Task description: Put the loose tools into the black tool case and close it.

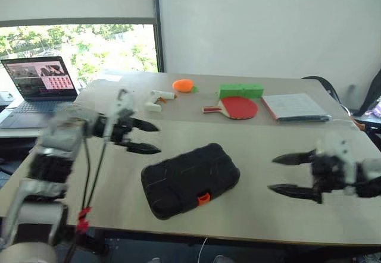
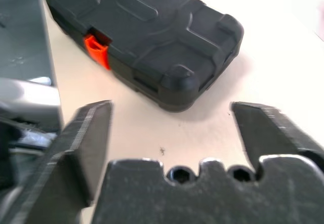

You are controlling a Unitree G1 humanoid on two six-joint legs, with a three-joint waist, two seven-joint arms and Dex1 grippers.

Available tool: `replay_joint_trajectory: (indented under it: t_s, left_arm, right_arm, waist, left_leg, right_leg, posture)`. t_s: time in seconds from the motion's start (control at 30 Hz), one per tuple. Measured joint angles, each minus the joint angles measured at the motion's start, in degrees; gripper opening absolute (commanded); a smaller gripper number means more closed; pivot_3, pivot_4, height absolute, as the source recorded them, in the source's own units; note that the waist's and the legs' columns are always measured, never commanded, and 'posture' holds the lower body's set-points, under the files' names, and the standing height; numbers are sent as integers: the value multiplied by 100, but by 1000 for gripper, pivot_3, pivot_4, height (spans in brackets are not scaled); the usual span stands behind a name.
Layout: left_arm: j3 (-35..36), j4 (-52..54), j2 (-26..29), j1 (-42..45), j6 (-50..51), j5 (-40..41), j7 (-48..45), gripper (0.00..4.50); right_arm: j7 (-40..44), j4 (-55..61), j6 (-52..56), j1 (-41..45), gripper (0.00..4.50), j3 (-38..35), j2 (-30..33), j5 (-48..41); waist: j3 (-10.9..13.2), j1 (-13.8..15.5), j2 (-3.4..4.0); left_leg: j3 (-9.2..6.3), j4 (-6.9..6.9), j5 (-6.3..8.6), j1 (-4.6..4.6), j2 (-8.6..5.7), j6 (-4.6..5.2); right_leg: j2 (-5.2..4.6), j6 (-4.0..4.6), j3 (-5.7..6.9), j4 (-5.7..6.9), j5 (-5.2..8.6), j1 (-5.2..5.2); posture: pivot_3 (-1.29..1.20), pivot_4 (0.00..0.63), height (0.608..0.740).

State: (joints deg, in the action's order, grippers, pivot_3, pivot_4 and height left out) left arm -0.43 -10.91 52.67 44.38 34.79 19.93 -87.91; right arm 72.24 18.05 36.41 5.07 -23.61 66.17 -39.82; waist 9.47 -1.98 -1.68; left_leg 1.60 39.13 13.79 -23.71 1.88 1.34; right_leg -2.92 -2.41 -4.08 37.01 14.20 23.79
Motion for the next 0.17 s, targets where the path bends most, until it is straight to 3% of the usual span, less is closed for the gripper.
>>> replay_joint_trajectory:
  t_s: [0.17]
  left_arm:
    - [1065,970,594,-1140,638,604,189,4494]
  right_arm:
    - [406,-395,197,38,4439,-254,213,-199]
  waist:
    - [1,95,0]
  left_leg:
    - [11,0,-1,-19,-8,-2]
  right_leg:
    - [-30,-11,0,4,5,26]
  posture:
    - [0,150,736]
